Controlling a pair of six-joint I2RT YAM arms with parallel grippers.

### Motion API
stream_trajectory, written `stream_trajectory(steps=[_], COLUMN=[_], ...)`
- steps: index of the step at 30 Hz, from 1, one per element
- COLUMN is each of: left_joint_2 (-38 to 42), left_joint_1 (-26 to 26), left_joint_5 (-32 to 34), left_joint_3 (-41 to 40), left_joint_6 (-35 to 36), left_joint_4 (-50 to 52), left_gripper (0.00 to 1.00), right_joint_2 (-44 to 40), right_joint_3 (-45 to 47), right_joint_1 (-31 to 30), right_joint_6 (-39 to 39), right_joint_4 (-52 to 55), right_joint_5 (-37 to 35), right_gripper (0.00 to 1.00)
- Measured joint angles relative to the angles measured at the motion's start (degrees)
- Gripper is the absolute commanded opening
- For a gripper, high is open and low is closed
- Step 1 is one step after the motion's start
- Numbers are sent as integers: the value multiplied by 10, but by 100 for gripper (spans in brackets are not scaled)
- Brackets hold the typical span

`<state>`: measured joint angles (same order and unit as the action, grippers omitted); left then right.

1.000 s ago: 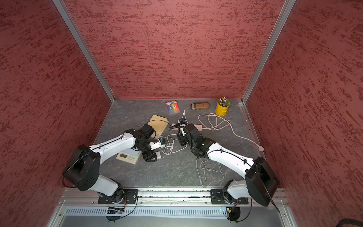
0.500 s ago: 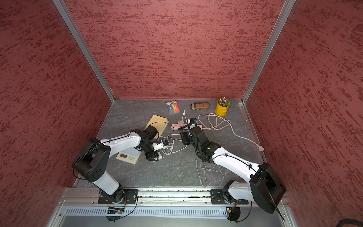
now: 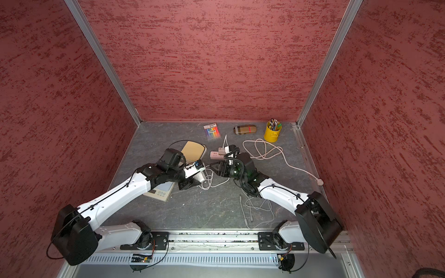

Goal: Charge the electronic scale
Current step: Pick up the plug from the center of the board.

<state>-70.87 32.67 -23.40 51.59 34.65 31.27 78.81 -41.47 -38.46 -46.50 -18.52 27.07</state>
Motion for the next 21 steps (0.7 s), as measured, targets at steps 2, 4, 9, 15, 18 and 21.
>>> stream_trajectory(steps=[2,4,9,15,18,21], left_joint_2=[-2,-7,-24,-31,-29,-21], left_joint_1=[4,4,4,1,-2,-3], left_joint_5=[-5,-7,-8,-19,-28,-35], left_joint_3=[-2,-2,0,0,0,-1], left_joint_6=[-4,-3,1,9,12,13], left_joint_4=[-37,-63,-86,-92,-95,-94], left_gripper=[37,37,37,37,37,37], right_joint_2=[7,8,18,33,33,36], right_joint_3=[-21,-36,-60,-103,-125,-145], right_joint_1=[-10,-15,-11,-13,-14,-13], right_joint_6=[2,5,18,59,90,124], right_joint_4=[10,16,54,135,178,219], right_joint_5=[15,22,23,22,17,17], right_gripper=[57,57,55,55,44,35])
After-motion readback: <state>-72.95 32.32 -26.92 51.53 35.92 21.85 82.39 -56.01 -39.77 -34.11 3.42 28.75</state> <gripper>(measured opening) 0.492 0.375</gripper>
